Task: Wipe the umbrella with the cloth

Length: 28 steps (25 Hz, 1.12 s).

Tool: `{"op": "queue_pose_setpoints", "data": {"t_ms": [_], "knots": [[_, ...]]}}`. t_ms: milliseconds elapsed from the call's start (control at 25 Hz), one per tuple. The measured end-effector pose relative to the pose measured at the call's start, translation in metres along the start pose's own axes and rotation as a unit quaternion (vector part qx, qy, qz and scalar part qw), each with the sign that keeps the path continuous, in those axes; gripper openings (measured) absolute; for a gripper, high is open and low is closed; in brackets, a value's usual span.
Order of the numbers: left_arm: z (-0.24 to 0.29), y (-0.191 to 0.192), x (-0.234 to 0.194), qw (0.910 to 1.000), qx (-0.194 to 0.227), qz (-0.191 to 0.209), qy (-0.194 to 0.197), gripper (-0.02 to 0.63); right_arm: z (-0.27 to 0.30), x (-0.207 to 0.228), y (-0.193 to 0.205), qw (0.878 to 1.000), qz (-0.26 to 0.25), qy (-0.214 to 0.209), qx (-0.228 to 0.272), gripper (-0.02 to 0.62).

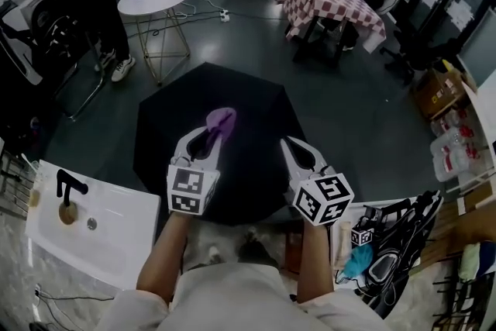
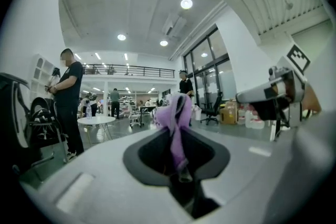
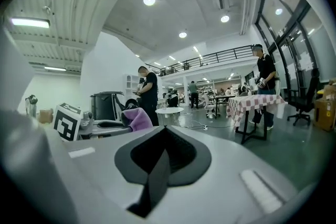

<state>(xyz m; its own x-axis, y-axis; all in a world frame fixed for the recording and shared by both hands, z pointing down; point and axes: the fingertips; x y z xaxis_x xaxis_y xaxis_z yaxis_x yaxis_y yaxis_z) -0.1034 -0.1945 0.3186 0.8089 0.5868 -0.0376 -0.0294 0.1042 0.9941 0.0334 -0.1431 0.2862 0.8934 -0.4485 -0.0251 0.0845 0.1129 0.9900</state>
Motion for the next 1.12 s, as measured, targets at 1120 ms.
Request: {"op": "queue_pose_setpoints", "data": {"t_ms": [1120], "knots": [[-0.069,-0.078,0.02,0.9966,0.053,0.061,0.011,0.074,-0.038,-0.038,-0.049,0.999,-0.045,-0.006,0.029,0.005]]}}
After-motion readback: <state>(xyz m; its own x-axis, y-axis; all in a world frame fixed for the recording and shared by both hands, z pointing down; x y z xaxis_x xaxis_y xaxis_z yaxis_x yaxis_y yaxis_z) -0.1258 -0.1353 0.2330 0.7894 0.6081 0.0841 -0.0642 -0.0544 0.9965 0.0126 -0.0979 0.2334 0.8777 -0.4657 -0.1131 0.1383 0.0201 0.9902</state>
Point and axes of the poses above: the fingertips, and each gripper's own axes: z forward along the fingers, x to its right, y out of its underside, and after that the axes turned 7 degrees about -z, right-handed
